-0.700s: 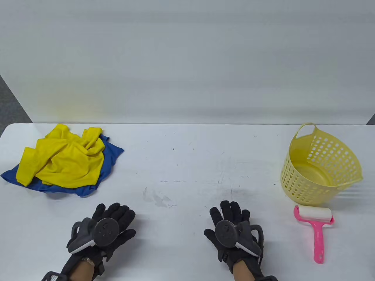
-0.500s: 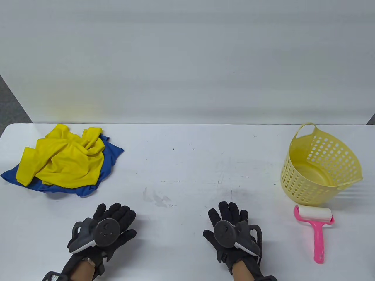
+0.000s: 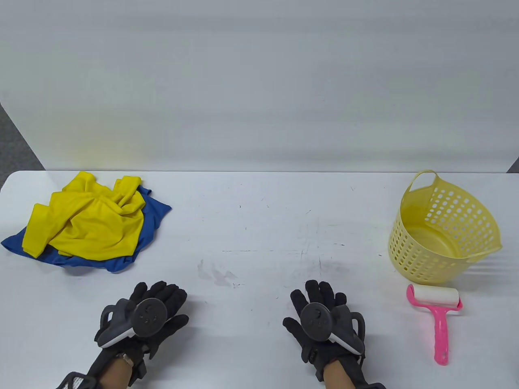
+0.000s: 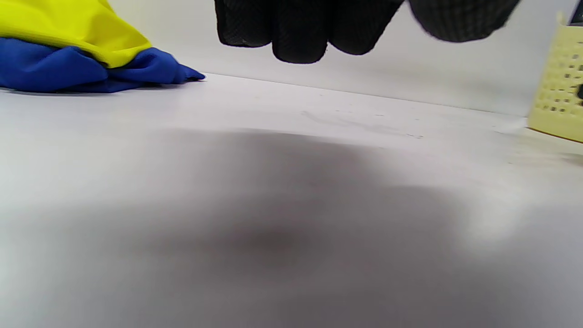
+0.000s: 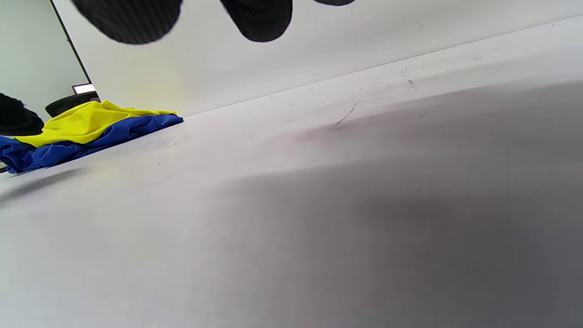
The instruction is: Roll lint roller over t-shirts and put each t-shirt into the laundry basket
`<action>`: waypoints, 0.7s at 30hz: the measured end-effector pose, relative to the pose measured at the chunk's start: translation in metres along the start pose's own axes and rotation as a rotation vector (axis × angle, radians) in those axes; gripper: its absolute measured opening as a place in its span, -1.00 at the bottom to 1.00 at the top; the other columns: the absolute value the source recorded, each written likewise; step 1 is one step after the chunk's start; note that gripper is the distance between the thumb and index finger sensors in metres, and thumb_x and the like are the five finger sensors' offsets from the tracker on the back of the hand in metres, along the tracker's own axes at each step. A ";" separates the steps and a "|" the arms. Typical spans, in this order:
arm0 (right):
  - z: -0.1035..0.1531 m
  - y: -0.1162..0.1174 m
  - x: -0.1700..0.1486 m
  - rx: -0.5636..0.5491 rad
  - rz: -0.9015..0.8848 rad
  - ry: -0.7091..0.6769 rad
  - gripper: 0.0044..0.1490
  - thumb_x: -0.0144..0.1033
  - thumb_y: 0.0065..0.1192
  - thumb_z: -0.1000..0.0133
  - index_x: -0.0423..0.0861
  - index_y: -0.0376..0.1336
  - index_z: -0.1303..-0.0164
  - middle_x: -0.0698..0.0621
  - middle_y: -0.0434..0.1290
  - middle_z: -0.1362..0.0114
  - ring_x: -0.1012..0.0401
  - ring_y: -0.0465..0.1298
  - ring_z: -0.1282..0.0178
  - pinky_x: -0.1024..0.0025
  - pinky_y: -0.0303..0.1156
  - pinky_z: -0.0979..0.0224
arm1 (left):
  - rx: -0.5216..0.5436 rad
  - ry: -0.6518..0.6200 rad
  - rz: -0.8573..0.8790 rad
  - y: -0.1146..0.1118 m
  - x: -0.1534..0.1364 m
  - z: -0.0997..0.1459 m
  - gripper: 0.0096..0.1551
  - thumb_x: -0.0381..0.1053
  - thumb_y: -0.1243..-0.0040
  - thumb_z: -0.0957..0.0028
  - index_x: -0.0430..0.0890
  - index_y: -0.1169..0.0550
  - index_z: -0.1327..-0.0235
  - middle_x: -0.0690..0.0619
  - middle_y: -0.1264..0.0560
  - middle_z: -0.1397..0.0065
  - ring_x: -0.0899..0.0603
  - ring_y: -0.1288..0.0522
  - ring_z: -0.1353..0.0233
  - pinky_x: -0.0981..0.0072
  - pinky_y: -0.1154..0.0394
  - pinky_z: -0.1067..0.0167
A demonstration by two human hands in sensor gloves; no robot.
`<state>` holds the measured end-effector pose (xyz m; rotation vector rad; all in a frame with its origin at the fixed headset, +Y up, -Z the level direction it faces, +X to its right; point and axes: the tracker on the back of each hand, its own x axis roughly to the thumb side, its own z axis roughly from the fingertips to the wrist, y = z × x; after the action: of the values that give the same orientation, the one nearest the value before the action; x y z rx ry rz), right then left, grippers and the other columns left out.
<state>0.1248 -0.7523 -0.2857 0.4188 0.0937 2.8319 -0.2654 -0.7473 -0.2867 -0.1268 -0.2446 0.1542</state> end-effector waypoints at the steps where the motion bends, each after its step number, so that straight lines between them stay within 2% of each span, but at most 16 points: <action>1: 0.000 0.000 0.000 -0.001 -0.011 -0.004 -0.14 0.16 0.03 -0.04 -0.07 0.05 -0.47 -0.31 -0.08 -0.63 -0.36 -0.07 -0.54 -0.45 -0.19 -0.37 | 0.005 0.055 -0.020 0.002 -0.007 -0.003 -0.18 0.41 -0.03 -0.02 0.17 -0.26 -0.57 0.03 -0.27 -0.71 -0.28 -0.18 -0.75 -0.39 0.03 -0.61; 3: -0.001 -0.001 0.000 -0.001 -0.030 -0.013 -0.14 0.16 0.03 -0.04 -0.07 0.05 -0.47 -0.31 -0.08 -0.63 -0.36 -0.07 -0.54 -0.46 -0.19 -0.37 | 0.036 0.171 -0.054 0.011 -0.026 -0.010 -0.12 0.44 -0.04 -0.03 0.20 -0.15 -0.62 0.03 -0.16 -0.76 -0.29 -0.09 -0.78 -0.42 0.08 -0.61; 5: -0.001 -0.002 0.000 -0.001 -0.061 -0.019 -0.14 0.16 0.02 -0.04 -0.07 0.05 -0.47 -0.32 -0.09 -0.63 -0.37 -0.08 -0.54 -0.46 -0.21 -0.37 | 0.016 0.307 -0.031 0.021 -0.052 -0.020 -0.01 0.45 -0.05 -0.01 0.23 0.02 -0.64 0.03 0.01 -0.80 -0.31 0.05 -0.80 -0.44 0.14 -0.61; 6: 0.000 -0.003 0.001 -0.008 -0.070 -0.024 -0.14 0.16 0.03 -0.04 -0.08 0.05 -0.47 -0.32 -0.08 -0.63 -0.37 -0.09 -0.54 -0.46 -0.21 -0.37 | -0.002 0.382 -0.019 0.028 -0.070 -0.024 0.02 0.45 -0.06 0.00 0.24 0.08 -0.63 0.03 0.06 -0.80 -0.31 0.09 -0.81 -0.44 0.16 -0.61; 9: 0.001 -0.006 0.003 -0.009 -0.064 -0.035 -0.14 0.16 0.02 -0.05 -0.07 0.05 -0.47 -0.32 -0.08 -0.63 -0.37 -0.09 -0.54 -0.46 -0.21 -0.37 | 0.034 0.576 0.010 0.041 -0.117 -0.034 0.11 0.45 -0.11 -0.01 0.23 0.19 -0.62 0.00 0.18 -0.80 -0.33 0.20 -0.80 -0.46 0.21 -0.61; 12: 0.001 -0.008 0.005 -0.032 -0.079 -0.038 -0.14 0.16 0.03 -0.05 -0.08 0.05 -0.47 -0.32 -0.08 -0.63 -0.37 -0.09 -0.54 -0.46 -0.22 -0.36 | 0.026 0.696 -0.019 0.043 -0.147 -0.044 0.11 0.40 -0.19 -0.03 0.21 0.15 -0.63 -0.02 0.19 -0.79 -0.35 0.22 -0.79 -0.47 0.20 -0.60; 15: 0.000 -0.007 0.006 -0.033 -0.050 -0.029 -0.14 0.16 0.02 -0.05 -0.08 0.05 -0.47 -0.32 -0.08 -0.63 -0.37 -0.09 -0.54 -0.47 -0.23 -0.36 | -0.050 0.755 -0.195 0.038 -0.159 -0.057 0.04 0.36 -0.25 -0.04 0.27 0.05 -0.64 0.03 0.19 -0.81 -0.36 0.22 -0.80 -0.50 0.21 -0.59; 18: -0.001 -0.006 0.004 -0.020 -0.051 -0.015 -0.14 0.16 0.02 -0.05 -0.07 0.05 -0.47 -0.32 -0.08 -0.63 -0.37 -0.10 -0.54 -0.48 -0.24 -0.35 | -0.056 0.769 -0.253 0.036 -0.163 -0.068 -0.09 0.34 -0.18 -0.08 0.27 -0.05 -0.63 0.05 0.09 -0.81 -0.35 0.17 -0.80 -0.50 0.19 -0.59; 21: -0.001 -0.005 0.001 -0.018 -0.060 0.004 -0.14 0.16 0.02 -0.05 -0.08 0.05 -0.48 -0.32 -0.08 -0.63 -0.38 -0.10 -0.54 -0.48 -0.25 -0.35 | -0.026 0.777 -0.290 0.035 -0.163 -0.075 -0.27 0.29 -0.17 -0.12 0.25 -0.23 -0.56 0.07 -0.10 -0.78 -0.33 0.03 -0.80 -0.48 0.12 -0.60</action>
<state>0.1250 -0.7470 -0.2872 0.3999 0.0804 2.7721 -0.4072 -0.7478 -0.4017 -0.1669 0.5101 -0.1910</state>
